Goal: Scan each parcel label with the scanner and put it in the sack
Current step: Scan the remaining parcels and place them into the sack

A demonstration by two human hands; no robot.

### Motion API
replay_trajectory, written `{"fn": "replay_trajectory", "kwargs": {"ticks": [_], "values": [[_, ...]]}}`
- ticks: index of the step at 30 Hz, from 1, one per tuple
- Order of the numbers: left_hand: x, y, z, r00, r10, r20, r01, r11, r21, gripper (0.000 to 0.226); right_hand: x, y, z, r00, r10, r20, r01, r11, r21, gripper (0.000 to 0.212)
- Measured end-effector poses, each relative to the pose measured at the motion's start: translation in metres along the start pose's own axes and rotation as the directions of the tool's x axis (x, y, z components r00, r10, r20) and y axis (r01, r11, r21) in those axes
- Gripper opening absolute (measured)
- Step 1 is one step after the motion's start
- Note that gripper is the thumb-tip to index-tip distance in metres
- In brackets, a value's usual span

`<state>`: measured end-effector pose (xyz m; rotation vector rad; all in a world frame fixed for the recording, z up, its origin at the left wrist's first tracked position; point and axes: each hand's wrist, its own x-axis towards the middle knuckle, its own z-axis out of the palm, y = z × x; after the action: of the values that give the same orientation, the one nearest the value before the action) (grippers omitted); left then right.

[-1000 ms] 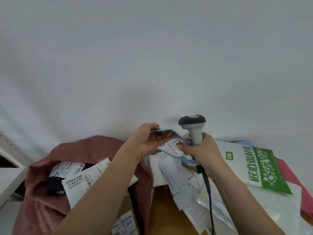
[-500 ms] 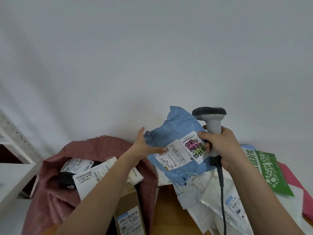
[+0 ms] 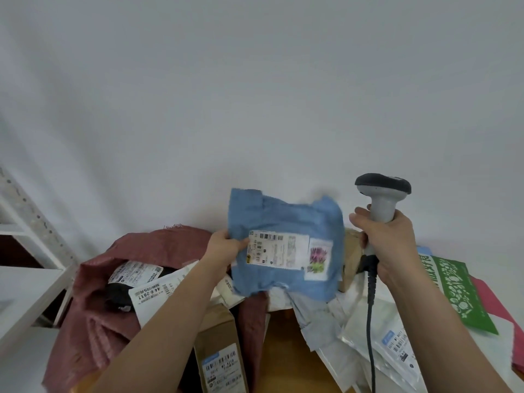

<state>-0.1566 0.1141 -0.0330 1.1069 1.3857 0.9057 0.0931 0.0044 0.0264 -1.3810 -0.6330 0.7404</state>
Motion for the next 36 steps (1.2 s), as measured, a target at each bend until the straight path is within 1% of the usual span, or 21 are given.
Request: {"fn": "replay_trajectory", "kwargs": {"ticks": [2,4,7,11,13,14,16,17,19,21,22,24,27,28,29,30,31,32,33,34,36], "values": [[0.000,0.009,0.001,0.992,0.122,0.017,-0.123,0.975,0.185,0.018,-0.002,0.000,0.004,0.999,-0.010,0.048,0.011,1.000,-0.014,0.033],[-0.002,0.020,0.004,0.977,0.197,0.078,-0.211,0.939,0.272,0.016,-0.006,0.000,0.010,0.993,0.005,0.116,-0.001,1.000,-0.028,0.032],[-0.003,0.033,0.011,0.973,0.210,0.100,-0.225,0.960,0.166,0.023,-0.013,0.002,0.019,0.973,0.023,0.231,0.000,0.995,-0.097,0.028],[-0.006,0.040,0.013,0.970,0.213,0.115,-0.224,0.970,0.095,0.009,-0.017,0.003,0.027,0.942,-0.014,0.335,0.058,0.991,-0.123,0.033],[-0.006,0.041,0.010,0.939,0.269,0.214,-0.310,0.931,0.192,0.008,-0.017,0.002,0.028,0.934,-0.036,0.356,0.096,0.983,-0.154,0.037],[-0.006,0.041,0.008,0.910,0.283,0.304,-0.368,0.888,0.275,0.007,-0.016,0.002,0.029,0.932,-0.041,0.360,0.111,0.978,-0.178,0.040],[-0.012,0.046,0.008,0.842,0.230,0.488,-0.461,0.776,0.431,0.014,-0.013,0.003,0.030,0.932,-0.041,0.360,0.132,0.963,-0.233,0.047],[-0.015,0.048,0.010,0.814,0.182,0.551,-0.487,0.730,0.479,0.017,-0.011,0.004,0.031,0.932,-0.031,0.362,0.130,0.959,-0.252,0.050],[-0.017,0.050,0.016,0.771,0.145,0.620,-0.538,0.669,0.512,0.013,-0.010,0.008,0.034,0.924,0.005,0.382,0.108,0.956,-0.274,0.053],[-0.017,0.051,0.020,0.752,0.181,0.634,-0.567,0.667,0.483,0.004,-0.009,0.014,0.036,0.922,0.025,0.385,0.098,0.950,-0.296,0.049],[-0.016,0.051,0.021,0.761,0.205,0.616,-0.562,0.683,0.467,0.005,-0.008,0.017,0.036,0.930,0.026,0.366,0.090,0.951,-0.296,0.045],[-0.011,0.050,0.017,0.803,0.225,0.552,-0.524,0.709,0.472,0.016,-0.004,0.021,0.033,0.955,0.035,0.294,0.036,0.972,-0.233,0.039],[-0.001,0.042,0.000,0.886,0.149,0.439,-0.387,0.760,0.523,0.032,0.004,0.019,0.024,0.985,0.053,0.166,-0.033,0.992,-0.120,0.034],[0.002,0.038,-0.006,0.903,0.123,0.412,-0.329,0.813,0.480,0.033,0.007,0.017,0.020,0.990,0.051,0.135,-0.039,0.995,-0.087,0.032],[0.003,0.034,-0.010,0.911,0.097,0.401,-0.261,0.887,0.380,0.034,0.010,0.016,0.017,0.993,0.047,0.109,-0.041,0.997,-0.059,0.031],[0.004,0.029,-0.013,0.909,0.065,0.411,-0.175,0.956,0.236,0.037,0.012,0.015,0.015,0.995,0.045,0.088,-0.042,0.998,-0.038,0.030],[0.005,0.025,-0.014,0.897,0.028,0.441,-0.076,0.993,0.091,0.042,0.013,0.014,0.013,0.996,0.047,0.069,-0.046,0.999,-0.020,0.030],[0.005,0.019,-0.013,0.874,-0.002,0.486,0.008,1.000,-0.010,0.047,0.014,0.014,0.013,0.997,0.053,0.053,-0.053,0.999,-0.005,0.030],[0.004,0.013,-0.011,0.849,-0.018,0.527,0.054,0.997,-0.052,0.048,0.015,0.014,0.013,0.998,0.059,0.039,-0.059,0.998,0.006,0.030],[0.003,0.007,-0.007,0.837,-0.025,0.546,0.062,0.997,-0.049,0.047,0.014,0.014,0.013,0.998,0.062,0.026,-0.062,0.998,0.007,0.029],[0.004,-0.003,-0.001,0.870,-0.012,0.493,0.040,0.998,-0.046,0.039,0.012,0.012,0.013,0.999,0.052,0.010,-0.052,0.998,-0.033,0.023]]}}
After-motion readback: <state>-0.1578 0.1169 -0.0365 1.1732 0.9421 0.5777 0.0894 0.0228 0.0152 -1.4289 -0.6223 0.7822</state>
